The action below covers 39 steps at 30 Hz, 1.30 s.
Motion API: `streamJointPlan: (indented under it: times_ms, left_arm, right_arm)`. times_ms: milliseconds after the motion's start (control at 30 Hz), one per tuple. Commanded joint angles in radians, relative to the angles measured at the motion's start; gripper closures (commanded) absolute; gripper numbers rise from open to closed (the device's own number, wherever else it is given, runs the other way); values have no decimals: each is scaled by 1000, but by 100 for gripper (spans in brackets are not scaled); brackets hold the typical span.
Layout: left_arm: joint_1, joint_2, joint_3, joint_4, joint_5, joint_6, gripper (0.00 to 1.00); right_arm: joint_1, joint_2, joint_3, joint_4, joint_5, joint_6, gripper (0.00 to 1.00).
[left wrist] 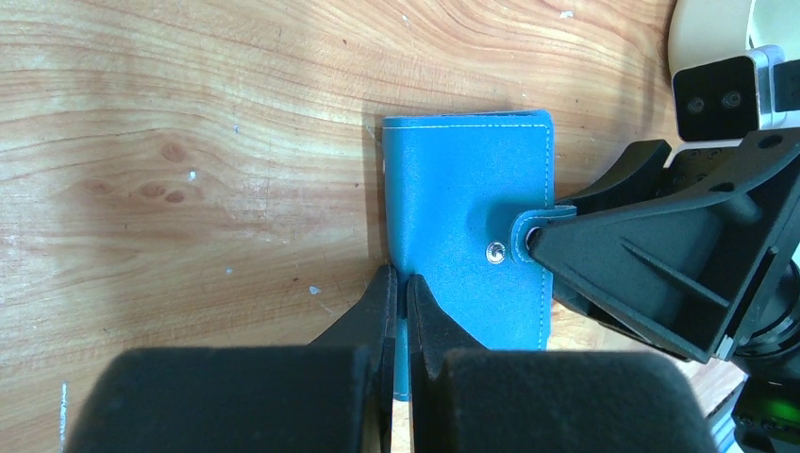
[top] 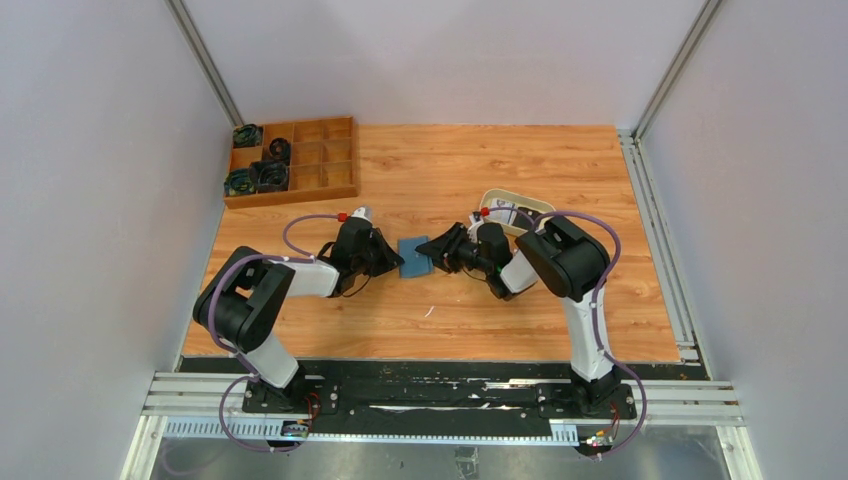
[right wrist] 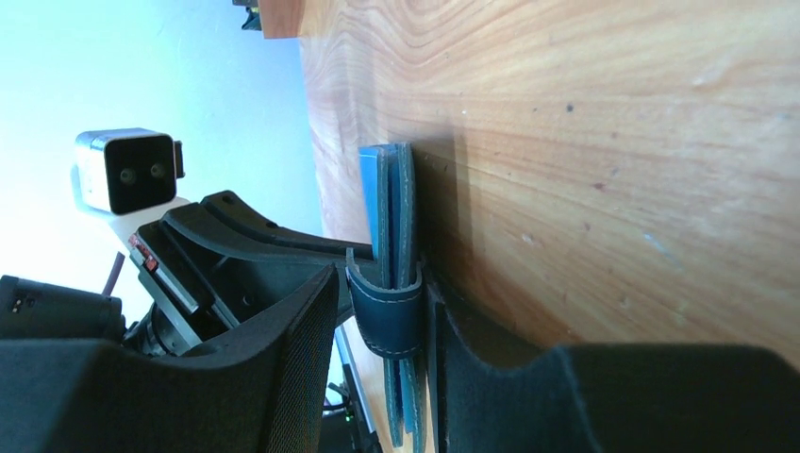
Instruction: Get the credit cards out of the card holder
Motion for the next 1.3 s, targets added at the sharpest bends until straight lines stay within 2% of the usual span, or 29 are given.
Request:
streamJointPlan:
  times_ms: [0,333,567,767,1033,1267]
  left_arm:
    - [1,88,-65,-275,-93,79,100]
    - [1,89,-67,-274,-94,80,100]
    - [1,88,-72,-273,-95,80,100]
    - [1,89,-72,-273,-95,79,100]
    - [1,87,-74,-272,-95,80,100]
    - [1,93,-75,-269,-93,79,100]
  right_arm:
    - [-1,-51,22,-61,74,-4,59]
    - [7,-54,53,-140,59,-16,60]
    - [12,-63,46,-166,46,-28,65]
    - [19,-55,30,-151,38,-34,67]
    - [25,-49,32,-53,12,-41,61]
    - [29,-41,17,-26,-3,-48,63]
